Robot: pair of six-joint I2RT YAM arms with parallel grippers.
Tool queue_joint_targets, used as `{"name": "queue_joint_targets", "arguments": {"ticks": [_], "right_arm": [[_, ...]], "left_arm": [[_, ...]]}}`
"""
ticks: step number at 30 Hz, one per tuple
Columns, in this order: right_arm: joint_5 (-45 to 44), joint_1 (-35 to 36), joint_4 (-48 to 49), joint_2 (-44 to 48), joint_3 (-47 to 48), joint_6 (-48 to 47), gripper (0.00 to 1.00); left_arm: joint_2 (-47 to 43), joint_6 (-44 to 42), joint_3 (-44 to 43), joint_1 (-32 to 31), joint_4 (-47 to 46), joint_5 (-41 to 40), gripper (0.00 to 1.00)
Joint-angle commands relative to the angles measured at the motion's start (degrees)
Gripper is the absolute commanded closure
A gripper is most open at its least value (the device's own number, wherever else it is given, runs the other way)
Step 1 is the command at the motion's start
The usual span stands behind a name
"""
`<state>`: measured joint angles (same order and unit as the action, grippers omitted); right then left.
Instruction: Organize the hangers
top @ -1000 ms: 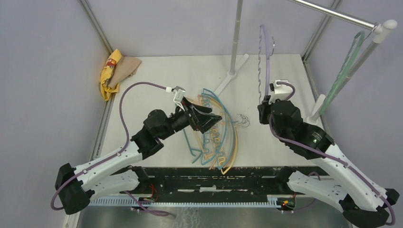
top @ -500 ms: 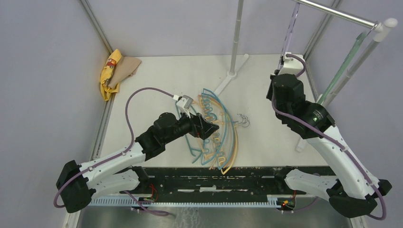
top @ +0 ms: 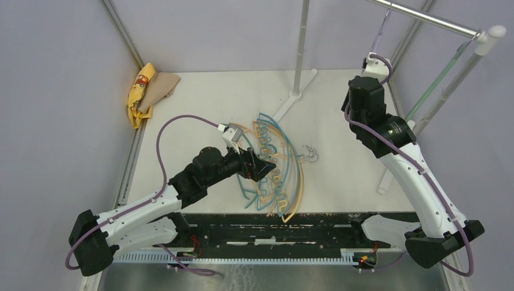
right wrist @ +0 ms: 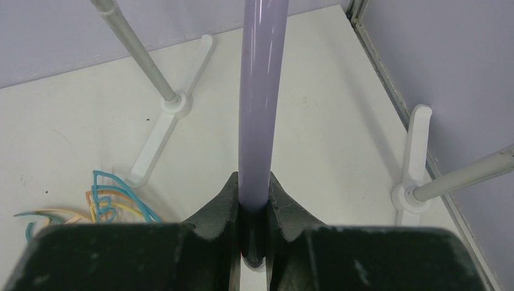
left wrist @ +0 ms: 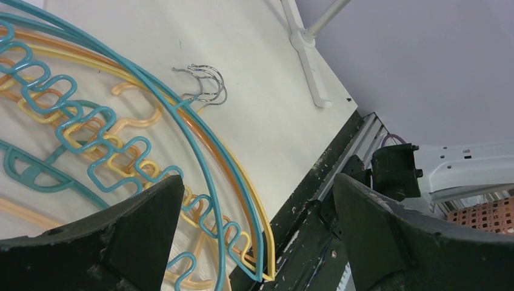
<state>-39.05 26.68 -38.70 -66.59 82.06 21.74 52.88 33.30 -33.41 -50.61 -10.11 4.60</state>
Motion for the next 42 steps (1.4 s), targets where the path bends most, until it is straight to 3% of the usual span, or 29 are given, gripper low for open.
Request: {"name": "queue_joint_targets", "arguments": {"ticks": [1,22,31,32,39,42], "right_arm": [[0.12,-2.75,5.91,0.2,1.77,0.39,0.99],[13.86,-26.28,4.52,3.71,-4.49,4.61,0.99],[18.86,-32.02,3.71,7.27,-8.83,5.5,0.99],[19.36,-32.28,3.62,7.55,-9.15,5.71,0.97],[19.6,-32.42,1.32,9.83,-8.36,6.63,0.54],[19.12,-32.46,-0.9,11.39,-6.79,6.16,0.41]], "left_arm": [[-0.49,-3.68,0.35,-0.19,-0.59,-0.23,0.01],[1.09,-3.44,2.6,-0.18,-1.16,0.93,0.01],[2.45,-3.33,3.17,-0.18,-1.62,0.98,0.01],[2.48,-3.33,3.06,-0.13,-1.58,1.02,0.01],[2.61,-2.92,3.48,-0.13,-2.03,0.98,0.01],[2.89,-2.81,3.66,-0.18,-2.57,1.02,0.01]]}}
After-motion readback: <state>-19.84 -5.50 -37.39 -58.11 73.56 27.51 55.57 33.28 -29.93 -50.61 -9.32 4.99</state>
